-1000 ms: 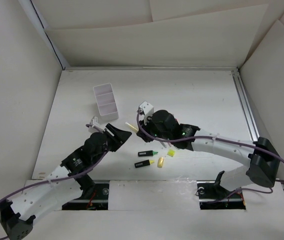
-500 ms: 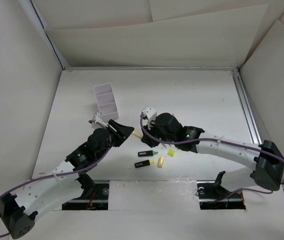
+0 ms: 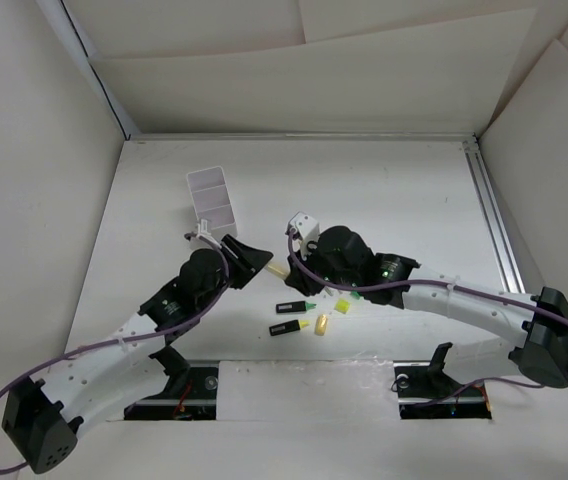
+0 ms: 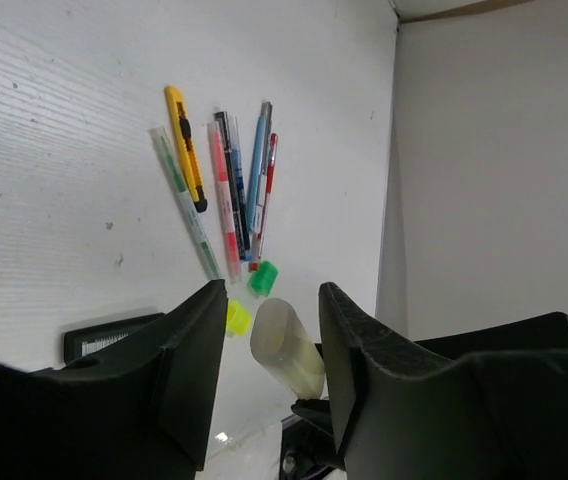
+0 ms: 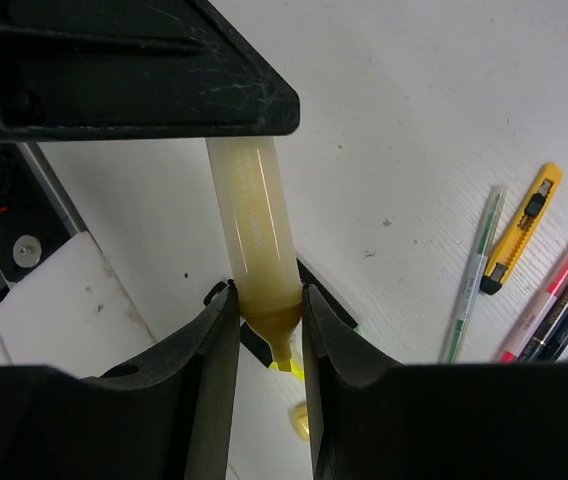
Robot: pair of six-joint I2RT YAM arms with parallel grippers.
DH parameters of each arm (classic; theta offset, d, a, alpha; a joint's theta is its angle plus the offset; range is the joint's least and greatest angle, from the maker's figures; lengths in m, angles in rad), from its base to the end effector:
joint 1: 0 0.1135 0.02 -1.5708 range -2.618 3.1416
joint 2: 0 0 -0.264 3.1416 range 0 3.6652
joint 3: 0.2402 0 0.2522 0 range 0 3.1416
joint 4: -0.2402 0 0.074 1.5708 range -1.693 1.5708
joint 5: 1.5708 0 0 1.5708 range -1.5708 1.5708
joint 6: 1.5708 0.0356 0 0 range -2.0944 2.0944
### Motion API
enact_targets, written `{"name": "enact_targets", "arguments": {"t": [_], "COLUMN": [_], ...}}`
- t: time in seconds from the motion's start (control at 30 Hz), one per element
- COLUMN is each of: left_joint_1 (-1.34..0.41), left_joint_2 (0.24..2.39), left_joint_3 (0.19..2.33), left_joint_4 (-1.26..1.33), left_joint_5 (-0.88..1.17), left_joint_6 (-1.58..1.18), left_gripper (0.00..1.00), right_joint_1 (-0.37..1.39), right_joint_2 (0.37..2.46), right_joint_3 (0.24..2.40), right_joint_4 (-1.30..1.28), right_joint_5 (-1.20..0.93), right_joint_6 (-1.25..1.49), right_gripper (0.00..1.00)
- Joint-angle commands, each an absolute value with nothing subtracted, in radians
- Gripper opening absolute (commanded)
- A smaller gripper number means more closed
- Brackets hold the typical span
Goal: Sort the stationery into containers
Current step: Pick up the pen from the center of the board, then close the pen cap on the pen.
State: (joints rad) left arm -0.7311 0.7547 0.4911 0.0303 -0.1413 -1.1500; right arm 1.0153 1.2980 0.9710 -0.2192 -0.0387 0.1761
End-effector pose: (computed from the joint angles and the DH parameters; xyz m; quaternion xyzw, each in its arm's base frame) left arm 0.1419 -0.1205 0.2632 -0.2055 0.7564 -0.4670 0.4092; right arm 0.1537 0.2503 0.2890 -0.3637 0.7920 0.2889 0.3962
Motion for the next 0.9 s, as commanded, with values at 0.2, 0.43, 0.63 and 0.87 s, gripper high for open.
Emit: {"name": "enact_targets", "arguments": {"t": [0.2, 0.43, 0.63, 0.87], "left_joint_1": [-0.729, -0.729, -0.729, -0.729], "left_joint_2": [0.778, 0.756, 0.755, 0.726], "left_joint_3": [0.503, 0.491, 0.482, 0.482], "left_joint_4": [0.143, 0.143, 0.143, 0.141], "left_joint_5": [-0.074, -0.074, -0.061, -0.09], "left_joint_6": [-1.132, -1.132, -1.132, -1.141], "left_gripper": [0.21, 0.0, 0.0, 0.0], "right_joint_1": [1.034, 1.034, 1.034, 1.034], "right_joint_2": [1.285, 1.295, 1.304, 1.255], "right_joint_3": [1.002, 1.002, 1.002, 1.002], "right_joint_4": [-0.195, -0.184, -0.184, -0.184], "right_joint_5": [-0.06, -0.049, -0.04, -0.02], "right_joint_6": [0.175, 0.175, 0.186, 0.206], "right_gripper": [0.25, 0.25, 0.33, 0.57]}}
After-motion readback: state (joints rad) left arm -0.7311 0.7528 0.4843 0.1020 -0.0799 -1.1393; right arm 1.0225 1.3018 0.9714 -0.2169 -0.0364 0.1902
